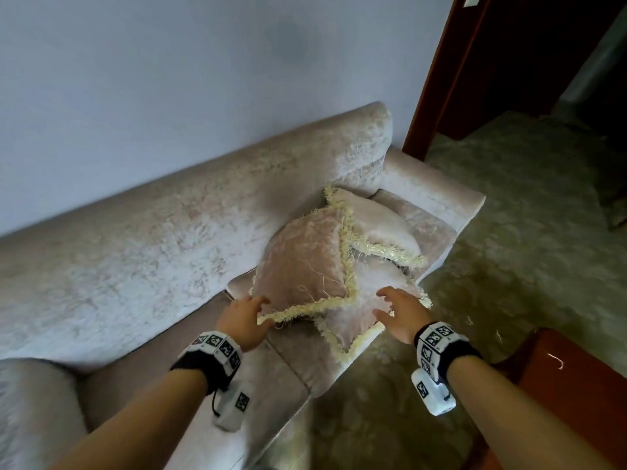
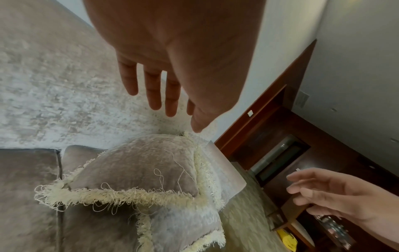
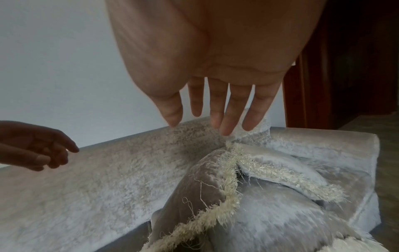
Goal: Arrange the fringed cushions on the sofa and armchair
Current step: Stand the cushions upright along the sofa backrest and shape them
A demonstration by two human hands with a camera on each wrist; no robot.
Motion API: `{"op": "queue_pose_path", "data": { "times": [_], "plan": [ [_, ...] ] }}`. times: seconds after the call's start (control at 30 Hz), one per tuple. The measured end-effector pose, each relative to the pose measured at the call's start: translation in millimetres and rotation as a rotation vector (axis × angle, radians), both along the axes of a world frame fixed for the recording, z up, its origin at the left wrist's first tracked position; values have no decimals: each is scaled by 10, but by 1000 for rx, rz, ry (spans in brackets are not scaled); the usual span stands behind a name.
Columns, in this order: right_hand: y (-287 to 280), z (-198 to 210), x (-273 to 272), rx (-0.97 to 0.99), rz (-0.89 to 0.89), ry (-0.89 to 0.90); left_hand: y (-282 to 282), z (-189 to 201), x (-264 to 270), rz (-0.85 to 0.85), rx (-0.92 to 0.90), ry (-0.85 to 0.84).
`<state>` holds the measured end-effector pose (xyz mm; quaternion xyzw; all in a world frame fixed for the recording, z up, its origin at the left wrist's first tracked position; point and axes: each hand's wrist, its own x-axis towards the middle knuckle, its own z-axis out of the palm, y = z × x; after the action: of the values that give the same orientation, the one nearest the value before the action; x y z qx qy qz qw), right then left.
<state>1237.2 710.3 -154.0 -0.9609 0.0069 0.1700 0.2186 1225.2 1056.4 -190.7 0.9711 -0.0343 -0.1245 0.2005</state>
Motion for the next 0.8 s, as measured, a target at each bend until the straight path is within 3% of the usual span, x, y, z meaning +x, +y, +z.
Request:
{"op": "queue_pose_path", "data": {
  "times": [0.33,0.6,0.8],
  "plan": [
    [281,-311,1698,-36,140,84,154,-468,1519,135,-2,131],
    [387,-976,3050,-140,154,257,393,-1544,2937,139,31,319],
    [487,-1683,3834,-71,37,333,511,-2423,3640,190,144,443]
  ]
}}
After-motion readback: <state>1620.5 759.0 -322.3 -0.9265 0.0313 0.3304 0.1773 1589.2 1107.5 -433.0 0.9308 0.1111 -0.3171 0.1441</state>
